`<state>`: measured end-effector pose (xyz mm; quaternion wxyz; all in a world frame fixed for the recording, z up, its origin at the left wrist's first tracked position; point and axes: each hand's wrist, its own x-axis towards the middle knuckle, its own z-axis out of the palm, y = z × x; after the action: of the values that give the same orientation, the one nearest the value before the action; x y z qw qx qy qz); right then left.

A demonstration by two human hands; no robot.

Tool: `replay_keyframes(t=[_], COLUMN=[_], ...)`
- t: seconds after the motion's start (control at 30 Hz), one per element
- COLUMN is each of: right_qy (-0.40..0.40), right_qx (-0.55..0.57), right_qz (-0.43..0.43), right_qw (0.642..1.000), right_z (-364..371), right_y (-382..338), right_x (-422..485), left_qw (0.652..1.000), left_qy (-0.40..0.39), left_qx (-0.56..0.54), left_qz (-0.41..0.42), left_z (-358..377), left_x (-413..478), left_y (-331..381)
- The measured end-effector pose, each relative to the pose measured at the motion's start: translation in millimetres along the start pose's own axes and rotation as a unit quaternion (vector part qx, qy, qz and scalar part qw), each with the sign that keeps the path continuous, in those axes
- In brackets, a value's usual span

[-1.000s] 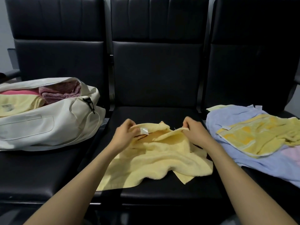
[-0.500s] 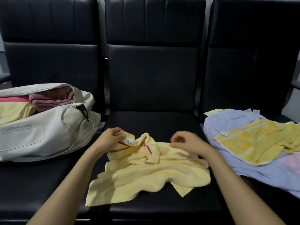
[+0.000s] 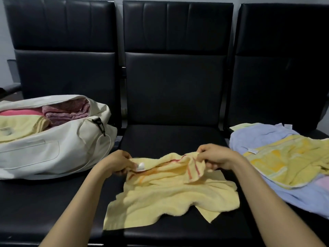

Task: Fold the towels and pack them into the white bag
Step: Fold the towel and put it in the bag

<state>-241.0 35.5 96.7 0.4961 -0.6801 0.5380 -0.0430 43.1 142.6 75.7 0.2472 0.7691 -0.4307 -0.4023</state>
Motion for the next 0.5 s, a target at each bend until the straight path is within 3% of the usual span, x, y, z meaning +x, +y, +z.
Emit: replay_keyframes(t=[0.03, 0.1, 0.17, 0.2, 0.27, 0.37, 0.43, 0.5], right_qy=[0.012, 0.129, 0.248, 0.252, 0.243, 0.213, 0.160, 0.151], right_qx=[0.019, 0.109, 0.196, 0.221, 0.170, -0.052, -0.143, -0.195], right_qz=[-0.004, -0.052, -0.142, -0.179, -0.208, -0.182, -0.137, -0.104], right_qw=[1.000, 0.984, 0.938, 0.925, 0.932, 0.959, 0.967, 0.964], right_z=[-11, -27, -36, -36, -27, -2, 14, 22], right_y=[-1, -6, -11, -11, -5, 21, 41, 59], right_x=[4, 15, 21, 22, 18, 17, 14, 6], left_qw=[0.993, 0.933, 0.874, 0.858, 0.881, 0.950, 0.958, 0.954], left_qy=[0.017, 0.119, 0.192, 0.186, 0.149, 0.142, 0.145, 0.120], left_qx=[-0.117, -0.326, -0.411, -0.431, -0.366, -0.069, 0.098, 0.198], left_qz=[0.022, 0.095, 0.175, 0.210, 0.259, 0.268, 0.225, 0.188], left_z=[1, 5, 10, 13, 18, 28, 36, 41], left_x=[4, 10, 11, 11, 15, 21, 22, 19], left_y=[1, 10, 21, 24, 19, -3, -15, -22])
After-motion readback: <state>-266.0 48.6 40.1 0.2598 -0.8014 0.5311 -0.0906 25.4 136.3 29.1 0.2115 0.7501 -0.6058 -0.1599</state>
